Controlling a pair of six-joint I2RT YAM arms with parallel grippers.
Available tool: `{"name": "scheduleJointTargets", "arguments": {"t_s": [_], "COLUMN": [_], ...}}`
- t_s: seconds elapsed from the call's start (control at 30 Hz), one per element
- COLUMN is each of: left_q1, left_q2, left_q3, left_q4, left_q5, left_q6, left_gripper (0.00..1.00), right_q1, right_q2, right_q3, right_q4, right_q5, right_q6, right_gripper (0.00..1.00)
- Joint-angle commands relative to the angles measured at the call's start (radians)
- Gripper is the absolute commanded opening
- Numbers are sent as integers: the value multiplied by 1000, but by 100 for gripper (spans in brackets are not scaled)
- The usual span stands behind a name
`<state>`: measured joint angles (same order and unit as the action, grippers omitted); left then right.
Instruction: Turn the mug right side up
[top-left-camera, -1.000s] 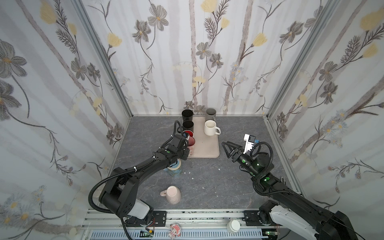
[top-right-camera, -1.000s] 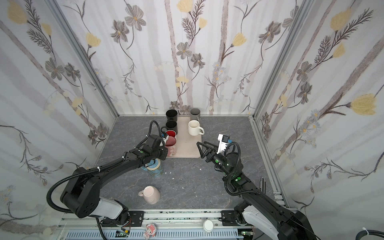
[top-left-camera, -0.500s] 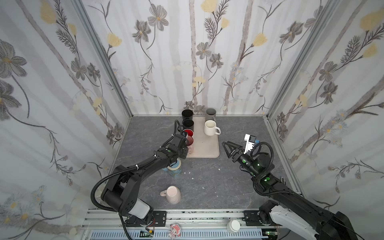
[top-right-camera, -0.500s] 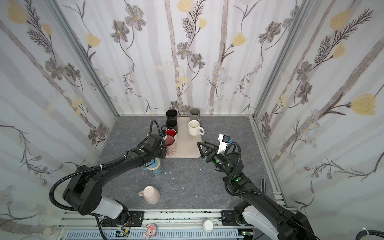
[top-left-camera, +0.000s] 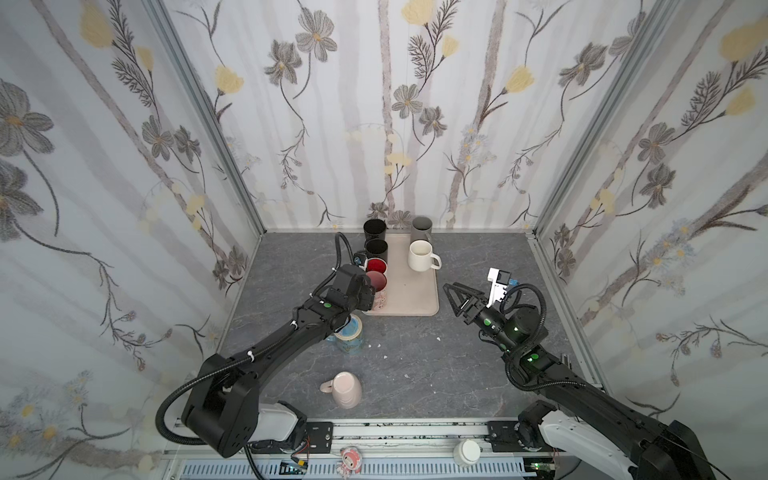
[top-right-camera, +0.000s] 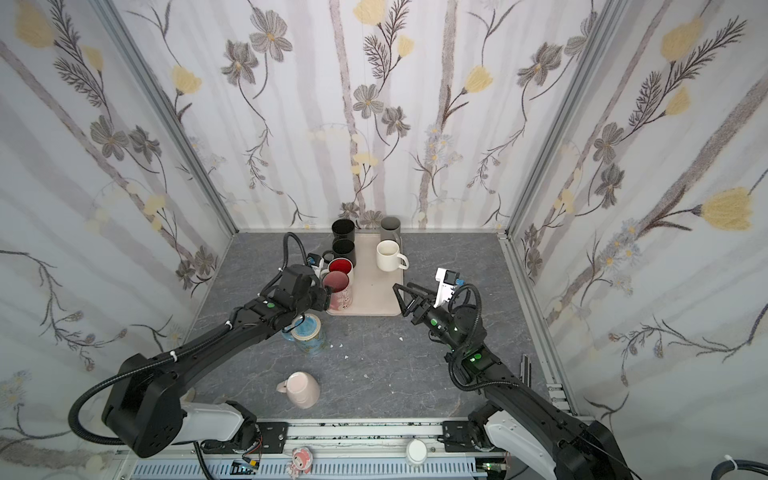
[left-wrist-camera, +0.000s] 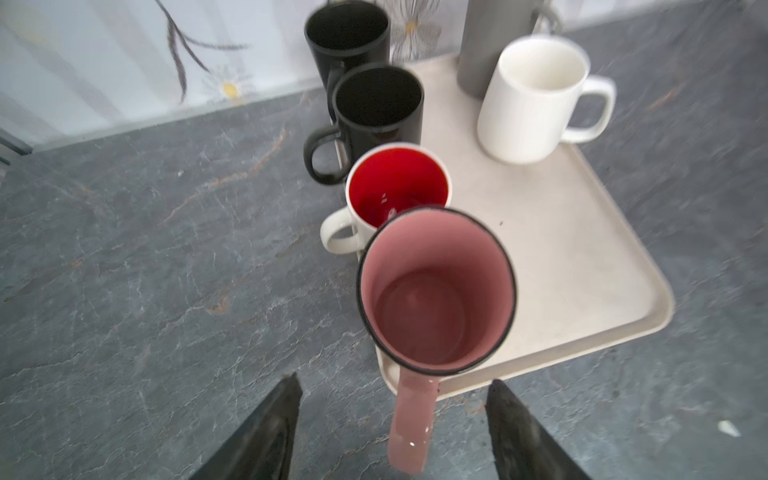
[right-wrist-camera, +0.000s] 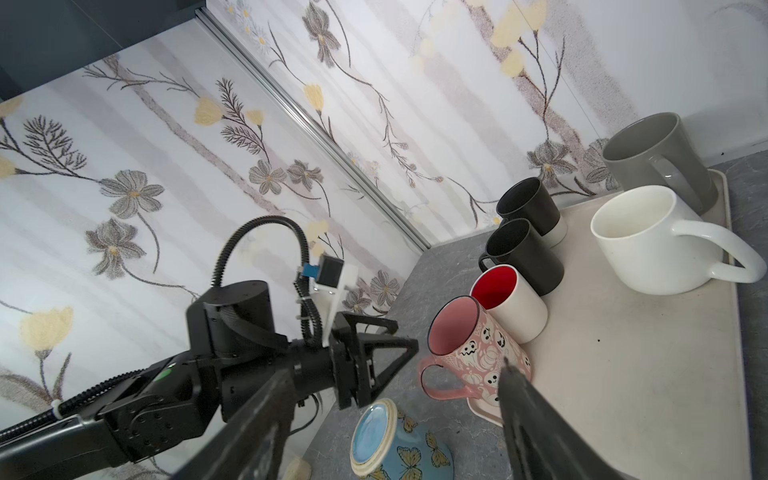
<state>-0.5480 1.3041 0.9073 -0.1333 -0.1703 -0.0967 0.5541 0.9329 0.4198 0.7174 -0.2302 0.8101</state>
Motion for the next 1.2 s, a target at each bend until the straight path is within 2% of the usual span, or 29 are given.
{"name": "scheduleJointTargets", "arguments": {"t_s": [0.0, 0.03, 0.07, 0.2, 0.33, 0.5, 0.77, 1.0, 1.17], "left_q1": [1, 2, 0, 2, 0, 0, 0, 1, -1], "left_q2": [-101, -135, -168, -266, -357, -473, -602, -615, -692], "left_q3": [-19, -29, -40, -96, -171, -267, -403, -439, -469], "left_q4": [90, 105, 123, 182, 233, 246, 176, 69, -12], "left_q5": [63, 76, 91, 121, 109, 41, -144, -141, -170], "left_q6": [-95, -116, -141, -226, -309, -390, -545, -635, -718], "left_gripper": [79, 82, 91, 100, 100, 100, 100, 100, 100], "right_q1": [1, 2, 4, 17, 63, 193, 354, 498, 589], "right_q2": [22, 36, 50, 103, 148, 198, 293, 384, 447], "right_q3": [15, 21, 30, 57, 97, 175, 236, 314, 385], "right_q4": [23, 19, 7, -34, -128, -299, -392, -487, -555], "right_q5": [-40, -59, -72, -98, -101, -28, 68, 93, 199], "right_q6": [-9, -22, -31, -48, -114, -260, -365, -513, -580], "right_gripper": [77, 78, 78, 78, 78, 79, 81, 83, 86]}}
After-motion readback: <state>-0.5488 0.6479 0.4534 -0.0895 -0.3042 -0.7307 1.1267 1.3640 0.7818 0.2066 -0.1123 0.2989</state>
